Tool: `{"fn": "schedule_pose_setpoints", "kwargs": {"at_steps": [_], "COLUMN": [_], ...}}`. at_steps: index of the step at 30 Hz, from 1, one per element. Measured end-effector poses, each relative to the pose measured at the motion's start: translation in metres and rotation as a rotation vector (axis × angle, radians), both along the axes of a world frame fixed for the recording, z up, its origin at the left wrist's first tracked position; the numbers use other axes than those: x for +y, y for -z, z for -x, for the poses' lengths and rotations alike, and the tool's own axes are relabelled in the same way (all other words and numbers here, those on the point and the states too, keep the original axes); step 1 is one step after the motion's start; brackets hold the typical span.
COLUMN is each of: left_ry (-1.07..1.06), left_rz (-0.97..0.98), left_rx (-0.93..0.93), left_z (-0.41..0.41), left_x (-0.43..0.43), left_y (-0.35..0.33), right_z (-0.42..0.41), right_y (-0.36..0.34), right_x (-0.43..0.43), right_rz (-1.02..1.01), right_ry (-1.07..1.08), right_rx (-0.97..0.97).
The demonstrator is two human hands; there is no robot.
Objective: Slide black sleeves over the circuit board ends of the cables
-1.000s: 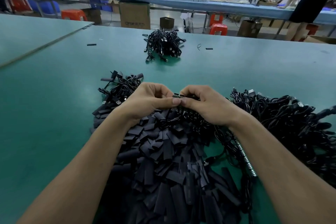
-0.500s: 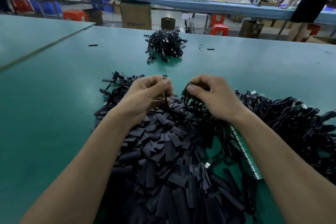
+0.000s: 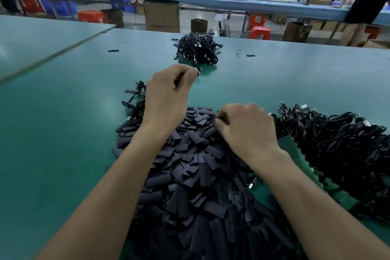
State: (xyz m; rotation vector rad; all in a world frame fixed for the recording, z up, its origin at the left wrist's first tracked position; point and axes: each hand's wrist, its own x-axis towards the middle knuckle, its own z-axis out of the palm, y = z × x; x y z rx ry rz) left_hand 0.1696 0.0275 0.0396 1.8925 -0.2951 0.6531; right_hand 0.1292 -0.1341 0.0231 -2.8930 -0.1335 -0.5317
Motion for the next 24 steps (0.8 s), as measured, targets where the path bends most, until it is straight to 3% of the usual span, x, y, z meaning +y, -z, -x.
{"fn": "schedule_pose_setpoints", "kwargs": {"at_steps": [3, 7, 15, 24], "left_ry": [-0.067, 0.013, 0.136, 0.158], "left_rz": [-0.054, -0.037, -0.003, 0.052], "left_rx": [0.070, 0.133, 0.219, 0.232], "left_z": [-0.003, -0.005, 0.001, 0.004], "left_x": [0.000, -0.005, -0.010, -0.010], "left_y": [0.001, 0.003, 0.005, 0.006], "right_z": [0.009, 0.018, 0.019, 0.010], "right_y": [0.009, 0.008, 0.013, 0.024], "right_x": [0.001, -0.002, 0.008, 0.012], "right_rz": [0.014, -0.237, 0.084, -0.020], "right_ry": [-0.051, -0.266, -0.258, -0.232], "right_rx": [0.083, 0.311, 0.534, 0.608]}}
